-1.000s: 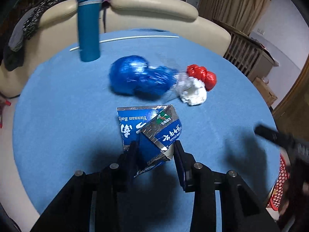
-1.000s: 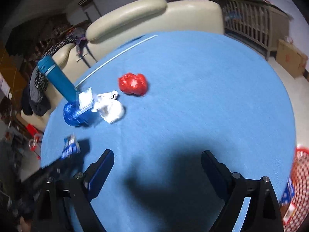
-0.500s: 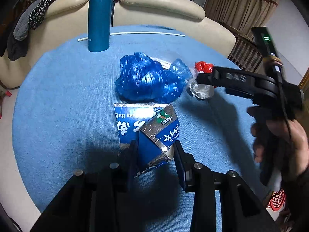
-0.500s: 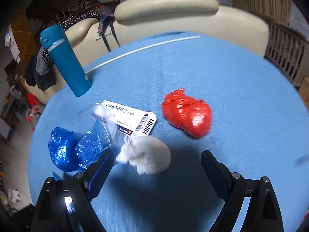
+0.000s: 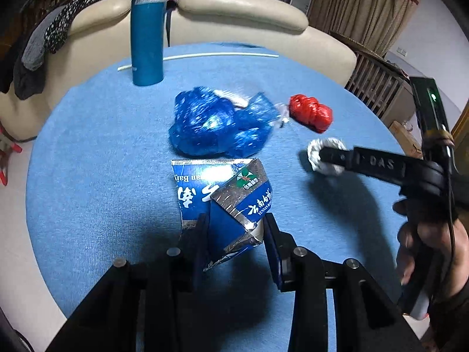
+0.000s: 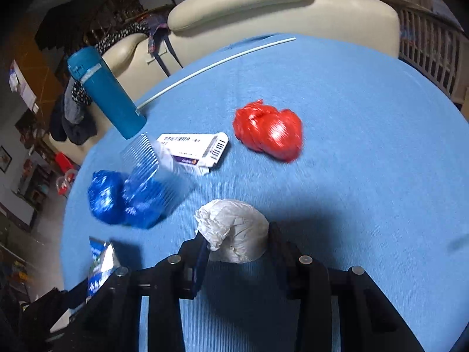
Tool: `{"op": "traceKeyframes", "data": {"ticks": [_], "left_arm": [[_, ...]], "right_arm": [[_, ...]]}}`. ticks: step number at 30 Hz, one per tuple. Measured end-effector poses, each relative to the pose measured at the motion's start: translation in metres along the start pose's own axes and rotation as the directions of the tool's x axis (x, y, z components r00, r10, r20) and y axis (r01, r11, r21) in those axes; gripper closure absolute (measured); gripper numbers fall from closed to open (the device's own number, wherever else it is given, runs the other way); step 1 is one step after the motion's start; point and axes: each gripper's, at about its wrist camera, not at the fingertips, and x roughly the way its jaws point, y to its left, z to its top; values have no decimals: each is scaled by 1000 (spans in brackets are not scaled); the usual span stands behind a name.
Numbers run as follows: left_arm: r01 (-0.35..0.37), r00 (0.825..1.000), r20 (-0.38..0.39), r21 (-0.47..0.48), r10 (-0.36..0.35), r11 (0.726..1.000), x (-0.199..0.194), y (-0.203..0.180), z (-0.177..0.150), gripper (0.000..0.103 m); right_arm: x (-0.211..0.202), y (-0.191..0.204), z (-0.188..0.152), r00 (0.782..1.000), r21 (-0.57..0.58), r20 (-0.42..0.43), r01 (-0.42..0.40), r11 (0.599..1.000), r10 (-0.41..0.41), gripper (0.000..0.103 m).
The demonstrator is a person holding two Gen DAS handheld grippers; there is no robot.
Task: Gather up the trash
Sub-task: 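Grasp the blue Yunnan Baiyao carton with the left tool while the right tool grasps the white tissue, then hold the carton and tissue lifted above the table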
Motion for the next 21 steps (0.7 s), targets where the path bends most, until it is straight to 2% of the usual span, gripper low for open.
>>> {"op": "traceKeyframes", "data": {"ticks": [13,21], "left_arm": [[29,998,45,76,-32,997,-34,-39,-15,65],[38,993,107,102,-49,994,-70,-57,-28,65]], "right_arm": [[-65,-20,-43,994,106,77,-80,991,72,62],[-102,-26,-72,987,154,129,-111,982,91,62]]}}
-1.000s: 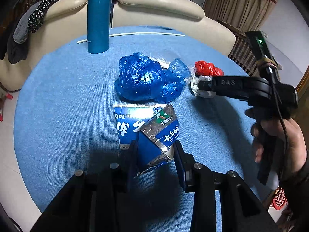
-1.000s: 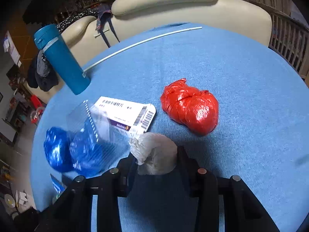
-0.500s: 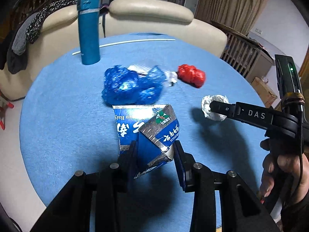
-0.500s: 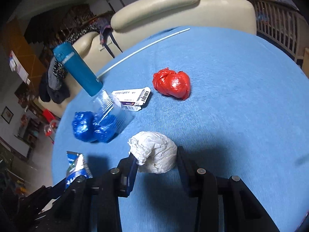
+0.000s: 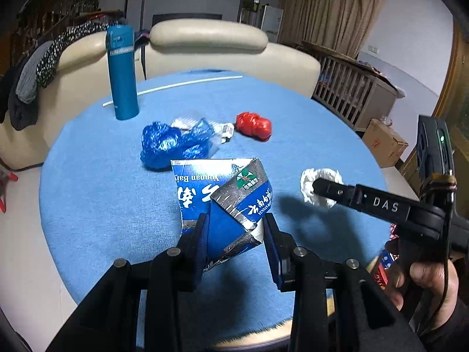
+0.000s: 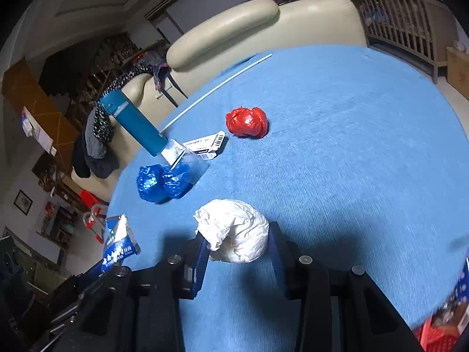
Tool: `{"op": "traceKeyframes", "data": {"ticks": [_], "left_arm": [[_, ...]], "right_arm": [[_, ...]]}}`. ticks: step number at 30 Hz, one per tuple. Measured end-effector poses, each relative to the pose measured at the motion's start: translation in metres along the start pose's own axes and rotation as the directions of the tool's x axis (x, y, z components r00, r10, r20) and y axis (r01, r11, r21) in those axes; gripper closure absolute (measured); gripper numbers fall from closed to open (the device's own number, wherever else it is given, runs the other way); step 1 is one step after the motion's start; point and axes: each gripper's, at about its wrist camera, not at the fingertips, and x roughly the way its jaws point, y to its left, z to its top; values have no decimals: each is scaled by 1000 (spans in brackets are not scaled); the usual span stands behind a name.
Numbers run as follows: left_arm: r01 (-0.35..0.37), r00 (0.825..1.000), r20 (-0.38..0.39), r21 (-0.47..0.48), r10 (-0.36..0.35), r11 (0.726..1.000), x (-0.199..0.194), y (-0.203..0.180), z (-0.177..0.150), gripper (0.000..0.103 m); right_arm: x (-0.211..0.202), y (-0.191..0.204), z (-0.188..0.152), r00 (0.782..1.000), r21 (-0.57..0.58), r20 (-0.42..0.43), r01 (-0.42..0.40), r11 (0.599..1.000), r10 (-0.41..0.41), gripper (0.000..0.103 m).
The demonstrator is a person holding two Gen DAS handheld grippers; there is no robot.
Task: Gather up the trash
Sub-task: 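Hold the carton and tissue lifted above the table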
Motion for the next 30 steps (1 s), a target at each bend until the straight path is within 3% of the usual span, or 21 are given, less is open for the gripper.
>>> {"op": "traceKeyframes", "data": {"ticks": [11,22,30], "left_arm": [[-19,991,136,22,16,1000,-68,-9,-2,65],[-29,996,89,11,28,1000,-48,-5,-13,65],[-28,995,93,8,27,1000,-49,-4,-13,65]], "right_arm": [[-76,-12,-17,990,80,139,-49,996,37,62],[-63,-40,-41,997,136,77,-4,991,-7,62],[-71,-41,-41,995,126,101,-6,992,-7,62]]}}
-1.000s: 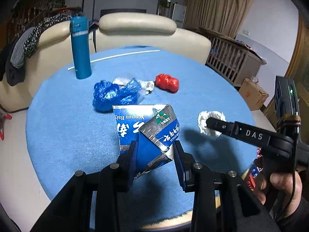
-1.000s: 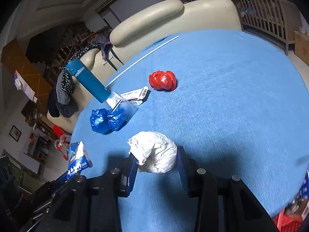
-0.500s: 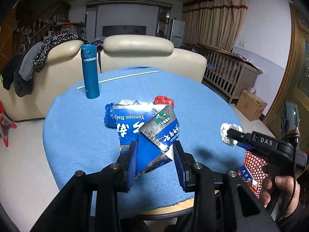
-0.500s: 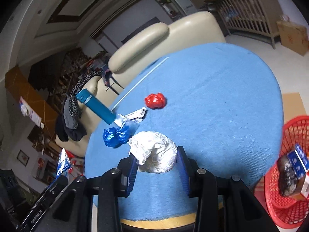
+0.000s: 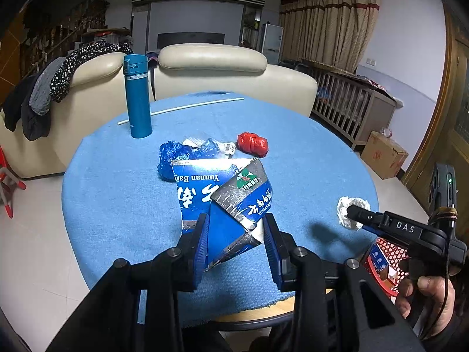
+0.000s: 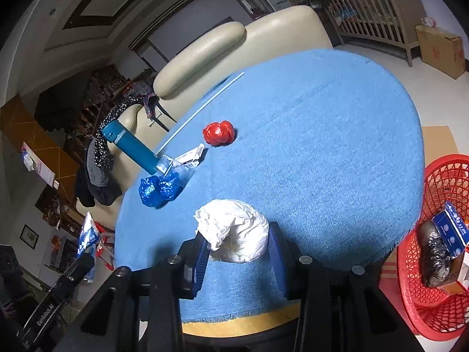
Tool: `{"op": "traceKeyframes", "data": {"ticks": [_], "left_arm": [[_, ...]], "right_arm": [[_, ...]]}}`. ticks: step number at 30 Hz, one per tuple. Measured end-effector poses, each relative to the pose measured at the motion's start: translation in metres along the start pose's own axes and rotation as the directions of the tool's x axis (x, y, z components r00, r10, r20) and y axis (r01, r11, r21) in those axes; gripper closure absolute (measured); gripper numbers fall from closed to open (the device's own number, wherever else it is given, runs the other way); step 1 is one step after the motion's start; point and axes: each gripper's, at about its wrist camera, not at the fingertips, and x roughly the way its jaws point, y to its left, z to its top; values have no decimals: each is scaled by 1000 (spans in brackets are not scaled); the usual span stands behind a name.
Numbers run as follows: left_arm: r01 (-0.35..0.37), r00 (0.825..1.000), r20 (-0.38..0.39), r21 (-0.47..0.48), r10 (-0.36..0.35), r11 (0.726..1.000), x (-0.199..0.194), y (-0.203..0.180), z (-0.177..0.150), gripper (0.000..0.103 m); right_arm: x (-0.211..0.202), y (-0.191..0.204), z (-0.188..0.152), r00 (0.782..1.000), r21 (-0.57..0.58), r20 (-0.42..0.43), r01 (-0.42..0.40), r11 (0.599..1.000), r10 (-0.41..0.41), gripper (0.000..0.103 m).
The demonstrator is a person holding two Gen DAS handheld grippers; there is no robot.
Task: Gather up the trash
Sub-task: 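Hold the carton and tissue lifted above the table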
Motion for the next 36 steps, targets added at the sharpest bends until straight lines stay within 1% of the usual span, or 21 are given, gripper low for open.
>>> {"op": "traceKeyframes", "data": {"ticks": [3,7,13,20,36], "left_arm": [[2,1000,1,8,-2,1000,-1,-2,-1,65],[1,1000,-15,18,-1,1000,4,-6,-4,65],[8,1000,-31,58,-6,998,9,-19,-5,65],[21,999,-27,91,-19,996,7,-30,-4,65],[29,999,-32,106,-26,994,8,-34,-5,65]], "right_arm": [[-3,0,2,1000,-1,9,-3,1000,3,62],[-5,-3,0,1000,4,14,-8,1000,8,62],[-7,-21,-4,1000,48,11,2,999,-2,62],[-20,-37,-1,999,86,44,8,996,-12,62],[-26,-44,-2,999,104,52,10,995,-16,62]]}}
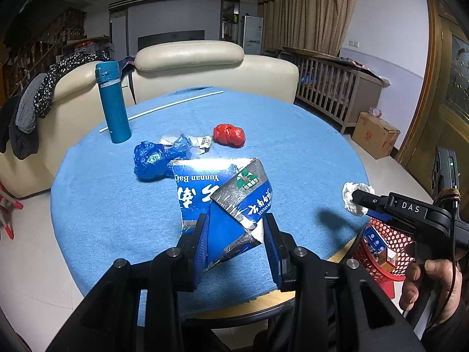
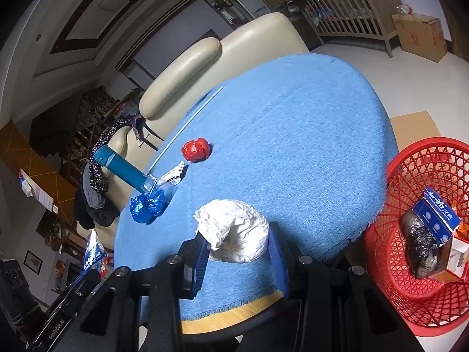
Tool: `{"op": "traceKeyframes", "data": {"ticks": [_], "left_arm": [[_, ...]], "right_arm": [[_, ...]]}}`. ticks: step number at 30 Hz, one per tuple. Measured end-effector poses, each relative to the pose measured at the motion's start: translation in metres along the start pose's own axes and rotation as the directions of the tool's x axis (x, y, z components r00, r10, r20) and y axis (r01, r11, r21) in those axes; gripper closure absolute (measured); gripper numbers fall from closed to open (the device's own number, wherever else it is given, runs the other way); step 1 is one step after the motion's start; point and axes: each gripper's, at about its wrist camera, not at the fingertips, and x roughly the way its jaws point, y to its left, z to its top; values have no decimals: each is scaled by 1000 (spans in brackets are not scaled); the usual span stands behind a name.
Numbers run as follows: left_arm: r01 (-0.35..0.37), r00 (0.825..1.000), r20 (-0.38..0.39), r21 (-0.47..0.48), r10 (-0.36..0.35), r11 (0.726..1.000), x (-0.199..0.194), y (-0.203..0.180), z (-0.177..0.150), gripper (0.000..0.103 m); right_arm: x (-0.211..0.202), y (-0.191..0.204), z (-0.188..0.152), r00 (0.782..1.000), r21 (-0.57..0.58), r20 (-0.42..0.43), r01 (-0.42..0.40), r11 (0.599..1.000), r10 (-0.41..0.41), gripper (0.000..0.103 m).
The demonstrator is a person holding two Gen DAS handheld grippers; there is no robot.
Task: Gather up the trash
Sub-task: 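Hold the carton and tissue lifted above the table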
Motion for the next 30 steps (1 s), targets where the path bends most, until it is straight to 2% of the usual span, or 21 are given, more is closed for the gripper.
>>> {"op": "traceKeyframes", "data": {"ticks": [30], "left_arm": [[4,1000,-1,9,-4,1000,2,-1,-1,65]], "right_arm": [[-6,-18,-1,1000,49,14,13,999,-14,62]]}}
